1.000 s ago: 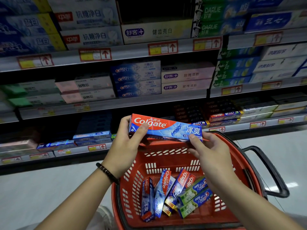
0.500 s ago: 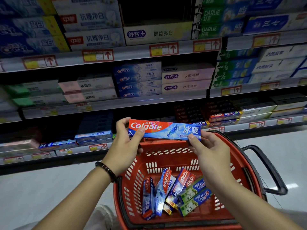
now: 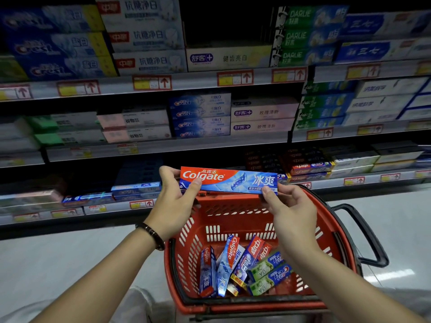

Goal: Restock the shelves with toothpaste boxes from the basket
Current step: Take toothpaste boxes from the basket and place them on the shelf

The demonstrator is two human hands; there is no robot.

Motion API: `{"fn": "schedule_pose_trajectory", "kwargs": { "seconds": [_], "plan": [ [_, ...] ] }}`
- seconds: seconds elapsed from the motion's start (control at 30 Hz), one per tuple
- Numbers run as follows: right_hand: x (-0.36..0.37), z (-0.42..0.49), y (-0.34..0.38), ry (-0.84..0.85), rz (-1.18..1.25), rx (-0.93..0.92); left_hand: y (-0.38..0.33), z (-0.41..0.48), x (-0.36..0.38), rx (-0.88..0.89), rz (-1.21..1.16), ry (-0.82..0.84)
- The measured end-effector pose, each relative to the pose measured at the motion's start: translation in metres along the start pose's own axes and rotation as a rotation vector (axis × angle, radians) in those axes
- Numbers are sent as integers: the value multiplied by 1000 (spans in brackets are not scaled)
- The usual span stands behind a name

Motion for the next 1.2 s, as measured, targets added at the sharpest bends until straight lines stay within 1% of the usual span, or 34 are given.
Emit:
{"fn": "schedule_pose_trajectory", "kwargs": {
  "seconds": [0.3,0.43,0.57,0.67,0.77,0.97,1.07,1.2],
  "plan": [
    [-3,-6,16,-56,16,-24,-7,-13,4,131,18,25],
    [3,-10,26,-54,30,-41,-7,-24,-1,142,-14,9],
    [19,-12,34,-41,46,-61,-9,-35,-16,165,-38,-75],
    [37,-10,36,-28,75,-69,-9,-36,-34,181,-55,-167],
    [58,-8,36,14,106,-85,0,-36,-53,181,14,-291],
    [98,-5,31,94,72,-93,10,-44,-87,135,153,-507],
    [121,0,31,140,45,-99,14,-48,-104,123,148,-561],
    [153,7,23,205,40,-69,26,-58,-138,107,89,-578]
  ]
}}
Point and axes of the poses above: each hand's wrist, its own z-axis towards the middle knuckle, its own x-axis out of the palm, y = z × x, the point moved 3 cm from there along z, towards the middle knuckle, and after that the axes turned 12 degrees about y, right-handed, at the moved point
